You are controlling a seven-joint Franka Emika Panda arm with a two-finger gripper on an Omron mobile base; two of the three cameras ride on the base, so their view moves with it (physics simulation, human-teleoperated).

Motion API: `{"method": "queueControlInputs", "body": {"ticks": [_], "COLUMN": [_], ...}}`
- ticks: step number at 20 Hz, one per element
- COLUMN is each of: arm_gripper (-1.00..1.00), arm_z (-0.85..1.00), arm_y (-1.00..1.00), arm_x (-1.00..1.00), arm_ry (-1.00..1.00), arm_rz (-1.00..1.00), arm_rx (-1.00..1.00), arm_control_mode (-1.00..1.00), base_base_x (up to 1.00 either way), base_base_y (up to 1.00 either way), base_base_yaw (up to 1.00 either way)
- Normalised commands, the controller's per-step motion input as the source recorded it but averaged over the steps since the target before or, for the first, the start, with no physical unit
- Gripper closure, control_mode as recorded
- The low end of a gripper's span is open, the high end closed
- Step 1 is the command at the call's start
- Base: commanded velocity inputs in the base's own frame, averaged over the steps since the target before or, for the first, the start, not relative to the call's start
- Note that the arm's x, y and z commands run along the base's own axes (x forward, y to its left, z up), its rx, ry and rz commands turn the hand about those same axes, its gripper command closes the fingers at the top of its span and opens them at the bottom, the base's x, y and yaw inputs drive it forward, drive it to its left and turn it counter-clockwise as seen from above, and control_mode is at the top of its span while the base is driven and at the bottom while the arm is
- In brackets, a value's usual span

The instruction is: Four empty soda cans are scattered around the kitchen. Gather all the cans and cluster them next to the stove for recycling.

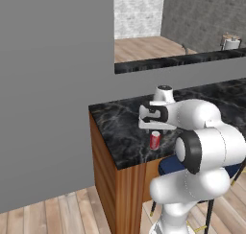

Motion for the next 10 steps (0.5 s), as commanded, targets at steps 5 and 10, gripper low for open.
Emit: {"method": "queueControlInputs", "body": {"ticks": [5, 10], "arm_gripper": [-1.00, -1.00], "arm_z": [-0.12, -0.12], "arm_y": [0.00, 0.00], "arm_x": [-0.03, 0.00], "arm_ry": [0.00, 0.00], "arm_rz": [-0.05, -0.05], "arm_rx": [0.00, 0.00], "arm_control_mode": [-1.00, -1.00], "base_base_x": [0.00, 0.00], "base_base_y": [0.00, 0.00], "base_base_yaw": [0.00, 0.00]}}
